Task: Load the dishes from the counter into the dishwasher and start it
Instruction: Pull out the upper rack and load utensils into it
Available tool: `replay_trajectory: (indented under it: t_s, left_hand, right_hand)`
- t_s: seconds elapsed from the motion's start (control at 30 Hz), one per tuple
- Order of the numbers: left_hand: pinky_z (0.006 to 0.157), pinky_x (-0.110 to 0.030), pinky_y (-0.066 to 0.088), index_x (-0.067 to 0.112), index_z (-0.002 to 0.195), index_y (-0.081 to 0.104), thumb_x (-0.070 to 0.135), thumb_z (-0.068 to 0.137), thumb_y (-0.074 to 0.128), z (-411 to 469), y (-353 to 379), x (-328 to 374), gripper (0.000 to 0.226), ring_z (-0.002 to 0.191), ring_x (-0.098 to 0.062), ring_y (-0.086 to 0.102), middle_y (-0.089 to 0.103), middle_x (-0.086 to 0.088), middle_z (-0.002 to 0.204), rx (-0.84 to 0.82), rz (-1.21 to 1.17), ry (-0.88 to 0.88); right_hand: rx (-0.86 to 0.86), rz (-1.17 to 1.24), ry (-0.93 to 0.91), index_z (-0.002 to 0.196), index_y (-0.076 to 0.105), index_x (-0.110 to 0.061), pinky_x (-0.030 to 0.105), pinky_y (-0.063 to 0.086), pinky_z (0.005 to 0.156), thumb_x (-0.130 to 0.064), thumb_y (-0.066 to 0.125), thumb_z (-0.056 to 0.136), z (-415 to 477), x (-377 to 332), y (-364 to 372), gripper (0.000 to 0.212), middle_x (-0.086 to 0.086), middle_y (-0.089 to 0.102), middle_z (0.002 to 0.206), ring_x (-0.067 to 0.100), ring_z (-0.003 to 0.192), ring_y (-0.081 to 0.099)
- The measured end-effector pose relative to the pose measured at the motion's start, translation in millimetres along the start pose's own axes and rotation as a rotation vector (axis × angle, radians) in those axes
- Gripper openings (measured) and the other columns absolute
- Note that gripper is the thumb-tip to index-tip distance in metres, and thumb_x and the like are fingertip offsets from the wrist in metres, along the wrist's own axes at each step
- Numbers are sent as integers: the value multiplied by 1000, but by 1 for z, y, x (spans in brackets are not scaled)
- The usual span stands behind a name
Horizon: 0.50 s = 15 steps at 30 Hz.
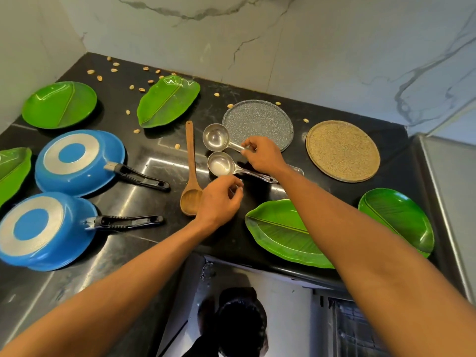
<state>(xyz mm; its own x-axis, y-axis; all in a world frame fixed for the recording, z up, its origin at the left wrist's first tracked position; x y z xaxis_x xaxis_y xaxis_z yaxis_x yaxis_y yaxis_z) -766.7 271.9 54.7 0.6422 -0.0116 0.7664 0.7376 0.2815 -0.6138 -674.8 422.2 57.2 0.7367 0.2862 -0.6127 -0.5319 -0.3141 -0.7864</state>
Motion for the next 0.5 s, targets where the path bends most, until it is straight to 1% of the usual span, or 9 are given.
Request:
replay_trajectory:
  t_s: [0.1,0.17,0.23,0.27,0.3,0.37,0.43,0.47,0.5]
  left_hand:
    - [69,-36,53,22,93,67,22,86,65,-3,8,4,7,68,-5,58,64,9,82,-34,28,-7]
    - [69,-37,53,22,92,67,22,86,64,-4,10,6,7,69,-6,60,65,8,81,-45,36,-24]
    - [69,-35,54,22,91,68,22,85,64,-4,8,5,8,69,-6,61,65,9,80,-30,25,-56]
    - [69,-32,53,22,91,69,21,85,64,-6,8,7,8,70,-5,61,66,10,79,-20,14,-72]
    - [68,-28,53,22,91,70,21,85,65,-7,6,8,8,70,-5,62,66,11,78,-9,1,-90]
    - [65,-17,48,23,90,70,18,86,65,-13,3,12,8,71,-3,62,67,12,77,12,-32,-115]
    - [63,-10,44,22,89,70,15,87,65,-23,1,15,9,68,0,61,65,12,73,50,-63,-135]
    - [63,-10,43,21,88,70,14,87,65,-29,0,16,9,67,1,60,65,12,72,66,-65,-146]
    - [64,-12,45,20,88,70,13,86,65,-38,1,17,9,66,1,60,65,11,71,79,-60,-158]
  right_hand:
    - [36,19,-33,111,69,-24,33,45,72,-27,64,94,-3,-7,-19,18,2,66,89,19,81,59]
    - [83,60,-27,109,68,-24,30,43,68,-26,64,94,-9,-6,-34,16,-3,63,83,15,76,57]
    - [127,112,5,101,67,-26,28,39,63,-30,64,92,-17,0,-46,10,-9,59,73,8,67,54]
    - [150,126,33,96,66,-27,27,36,60,-36,65,91,-23,7,-53,10,-11,57,71,5,65,53]
    - [163,136,61,94,66,-27,27,35,58,-43,65,90,-29,13,-57,16,-12,56,70,4,65,52]
    - [163,181,83,96,70,-28,27,34,57,-54,64,89,-43,23,-60,27,-15,53,67,2,63,49]
    - [128,256,75,99,74,-30,27,36,62,-55,64,90,-58,28,-58,28,-18,50,63,0,61,46]
    - [109,284,67,92,74,-30,27,37,63,-53,63,91,-65,28,-58,26,-19,51,60,0,59,46]
    - [93,309,57,81,72,-28,28,38,64,-50,63,92,-75,28,-58,26,-18,51,56,1,56,45]
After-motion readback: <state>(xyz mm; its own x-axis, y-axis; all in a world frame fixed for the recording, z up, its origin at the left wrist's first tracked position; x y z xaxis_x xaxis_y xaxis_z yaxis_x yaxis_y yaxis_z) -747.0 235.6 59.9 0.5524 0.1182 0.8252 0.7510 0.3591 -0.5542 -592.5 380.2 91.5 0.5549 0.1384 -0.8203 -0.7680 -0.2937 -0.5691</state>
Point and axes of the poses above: each hand's wrist, its own z-axis towards the middle knuckle, its own y-axis out of the palm, x = y × z, the point moved 10 cm from there along z, towards the middle knuckle
